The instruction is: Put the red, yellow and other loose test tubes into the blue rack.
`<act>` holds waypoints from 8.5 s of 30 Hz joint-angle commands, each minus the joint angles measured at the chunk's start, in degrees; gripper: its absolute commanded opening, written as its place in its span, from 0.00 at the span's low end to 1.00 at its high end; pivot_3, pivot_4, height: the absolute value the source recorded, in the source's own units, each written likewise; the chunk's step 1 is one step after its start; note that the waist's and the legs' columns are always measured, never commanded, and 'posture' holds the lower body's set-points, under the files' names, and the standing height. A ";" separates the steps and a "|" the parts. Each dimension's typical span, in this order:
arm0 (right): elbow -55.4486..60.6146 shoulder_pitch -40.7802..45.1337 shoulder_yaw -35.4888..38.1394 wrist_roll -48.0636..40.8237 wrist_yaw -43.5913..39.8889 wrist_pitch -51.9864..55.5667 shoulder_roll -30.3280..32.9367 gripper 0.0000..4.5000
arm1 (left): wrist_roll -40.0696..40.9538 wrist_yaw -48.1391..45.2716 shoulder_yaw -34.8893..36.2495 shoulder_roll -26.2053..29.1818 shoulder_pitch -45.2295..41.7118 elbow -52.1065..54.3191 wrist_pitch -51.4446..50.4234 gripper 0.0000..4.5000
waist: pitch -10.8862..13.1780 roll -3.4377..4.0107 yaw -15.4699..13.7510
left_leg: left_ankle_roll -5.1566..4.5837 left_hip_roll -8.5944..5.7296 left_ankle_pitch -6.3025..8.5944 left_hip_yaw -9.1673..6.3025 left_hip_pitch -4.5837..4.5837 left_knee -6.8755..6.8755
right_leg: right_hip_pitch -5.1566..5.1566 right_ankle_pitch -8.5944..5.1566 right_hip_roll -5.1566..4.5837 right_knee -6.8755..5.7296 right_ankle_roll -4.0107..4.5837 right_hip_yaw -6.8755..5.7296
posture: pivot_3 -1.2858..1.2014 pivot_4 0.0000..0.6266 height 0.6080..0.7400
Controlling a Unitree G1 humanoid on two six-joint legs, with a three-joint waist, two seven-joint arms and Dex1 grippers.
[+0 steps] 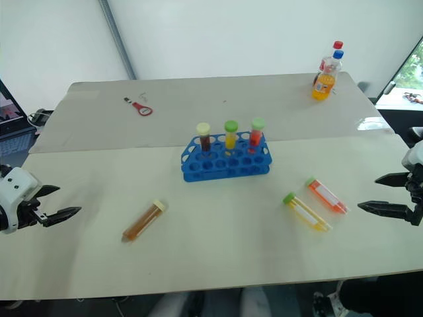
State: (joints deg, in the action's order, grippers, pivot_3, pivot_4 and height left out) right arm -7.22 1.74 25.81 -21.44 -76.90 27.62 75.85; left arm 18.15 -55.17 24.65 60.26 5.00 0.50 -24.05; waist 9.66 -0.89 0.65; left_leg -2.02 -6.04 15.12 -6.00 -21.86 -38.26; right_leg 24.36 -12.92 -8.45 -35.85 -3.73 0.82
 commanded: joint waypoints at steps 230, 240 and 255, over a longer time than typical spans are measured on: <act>-2.89 25.19 -28.48 17.90 62.81 -34.80 -74.53 0.67 | 10.04 6.83 -24.23 -23.05 -30.03 23.95 -13.08 1.00 | -0.12 -0.14 1.90 | 0.58 -0.01 -0.28 0.24 -0.27 -0.66 | 0.78 0.53 0.22 -0.87 0.08 0.21 | 0.52 0.24 1.00; 16.30 15.56 -30.10 16.63 57.02 -21.54 -66.11 0.89 | 11.69 5.77 -22.50 -12.12 -30.75 25.85 -23.30 1.00 | -0.11 -0.14 1.83 | 0.54 -0.01 -0.26 0.24 -0.29 -0.64 | 0.80 0.52 0.23 -0.89 0.08 0.21 | 0.52 0.24 1.00; 39.56 16.84 -33.15 -5.78 28.40 4.20 -41.51 0.89 | 17.57 3.28 -28.28 8.01 -26.05 31.87 -49.75 1.00 | -0.05 -0.23 1.19 | 0.06 0.18 0.02 0.23 -0.08 -0.61 | 0.67 0.46 0.45 -0.75 0.14 0.17 | 0.52 0.24 1.00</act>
State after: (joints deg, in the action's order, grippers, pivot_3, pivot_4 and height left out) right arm 30.16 17.87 -6.77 -25.49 -47.51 30.66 33.96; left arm 35.87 -53.68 -2.91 68.89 -19.72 31.65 -72.02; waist 9.60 -1.13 1.84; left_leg -1.94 -5.85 15.13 -5.79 -21.94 -38.88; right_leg 25.01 -12.46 -7.99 -36.62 -3.58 0.98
